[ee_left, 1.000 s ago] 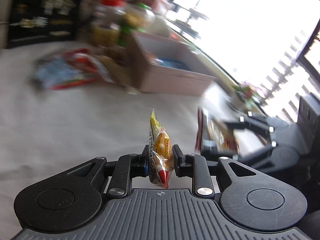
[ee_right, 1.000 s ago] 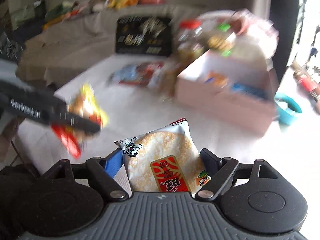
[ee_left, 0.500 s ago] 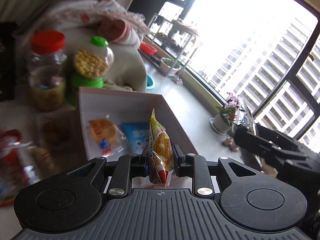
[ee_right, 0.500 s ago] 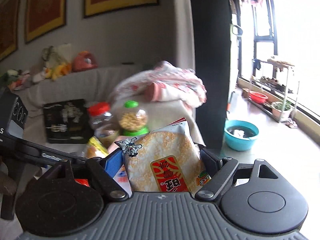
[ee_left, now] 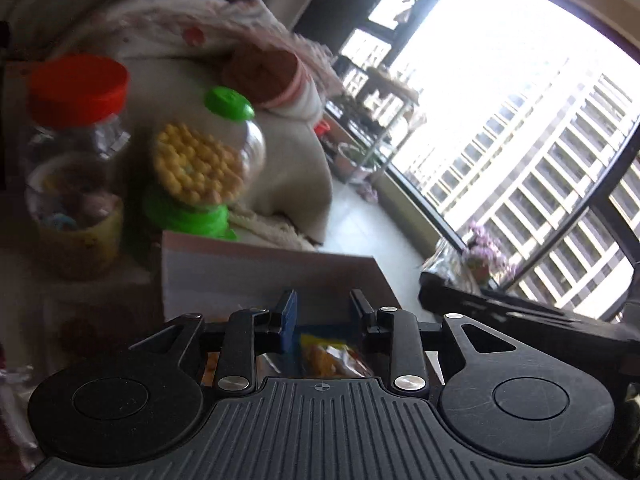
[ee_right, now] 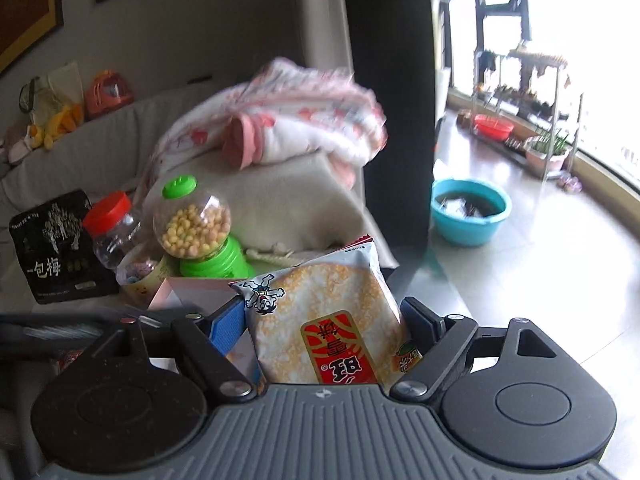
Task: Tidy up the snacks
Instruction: 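Drop the rice cracker bag into the box with the right tool while the left drops the packet, then reach the right tool toward the red packet while the left tool reaches toward blue candy packets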
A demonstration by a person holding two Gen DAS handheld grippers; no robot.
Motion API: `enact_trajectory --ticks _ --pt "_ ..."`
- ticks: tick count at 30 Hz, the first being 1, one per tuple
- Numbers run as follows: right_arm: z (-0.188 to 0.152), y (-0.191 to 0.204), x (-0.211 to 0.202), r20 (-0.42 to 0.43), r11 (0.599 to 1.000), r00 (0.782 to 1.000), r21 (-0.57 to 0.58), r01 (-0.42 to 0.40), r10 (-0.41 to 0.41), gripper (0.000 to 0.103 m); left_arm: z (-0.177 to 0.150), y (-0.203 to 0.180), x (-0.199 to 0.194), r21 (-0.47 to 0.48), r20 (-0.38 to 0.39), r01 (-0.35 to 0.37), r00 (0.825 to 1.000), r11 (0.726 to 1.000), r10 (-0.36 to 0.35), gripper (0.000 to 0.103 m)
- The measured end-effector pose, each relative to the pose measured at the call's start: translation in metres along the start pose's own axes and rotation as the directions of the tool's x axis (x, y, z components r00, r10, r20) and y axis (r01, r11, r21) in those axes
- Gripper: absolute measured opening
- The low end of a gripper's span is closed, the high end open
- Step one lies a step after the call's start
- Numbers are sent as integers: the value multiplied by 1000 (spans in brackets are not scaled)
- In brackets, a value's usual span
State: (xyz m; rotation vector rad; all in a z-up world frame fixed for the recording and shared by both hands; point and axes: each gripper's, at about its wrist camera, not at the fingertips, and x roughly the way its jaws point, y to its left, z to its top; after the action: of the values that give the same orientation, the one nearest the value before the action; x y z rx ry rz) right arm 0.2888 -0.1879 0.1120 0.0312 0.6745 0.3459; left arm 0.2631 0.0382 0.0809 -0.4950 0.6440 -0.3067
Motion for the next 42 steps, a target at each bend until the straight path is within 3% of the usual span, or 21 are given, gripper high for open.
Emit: enact_trajectory --ticks 2,7,11,13,17,19,21,23,26,29,34,38,42 --pt "4 9 21 -41 999 998 -16 -48 47 83 5 17 -20 -17 47 -31 998 999 32 32" --pt "10 26 54 -108 1000 994 -17 8 -10 84 -6 63 -80 -45 109 -129 985 991 133 32" --pt "11 29 61 -206 997 976 63 -54 66 84 -20 106 -112 -85 119 -256 957 963 265 32" --pt "12 32 62 -217 997 976 75 17 -1 85 -29 130 -131 -144 129 -274 948 951 292 32" --pt "11 40 75 -269 992 957 29 123 -110 86 -51 160 -160 -250 139 -239 950 938 279 32" --pt "13 49 68 -246 984 954 11 177 -169 83 -59 170 -170 -274 150 -226 950 935 273 32" --pt "15 72 49 -160 990 977 -35 139 -143 84 -65 176 -180 -292 170 -225 944 929 282 32" --pt "14 107 38 -127 989 987 -126 82 -98 87 -68 185 -187 -314 194 -233 933 921 302 32" --pt "4 177 37 -155 956 988 -293 -24 -23 87 -72 196 -192 -339 214 -251 918 907 334 32" --pt "-11 238 53 -193 922 980 -369 -117 47 87 -76 204 -195 -356 193 -266 917 896 349 32" --pt "-21 300 116 -293 924 947 -307 -227 135 87 -83 215 -202 -402 170 -269 917 875 360 32" --pt "-25 321 169 -307 946 946 -266 -187 101 85 -85 224 -208 -440 174 -264 913 858 370 32" --pt "-35 321 174 -336 946 934 -246 -211 121 74 -89 232 -208 -465 149 -268 916 844 372 32"
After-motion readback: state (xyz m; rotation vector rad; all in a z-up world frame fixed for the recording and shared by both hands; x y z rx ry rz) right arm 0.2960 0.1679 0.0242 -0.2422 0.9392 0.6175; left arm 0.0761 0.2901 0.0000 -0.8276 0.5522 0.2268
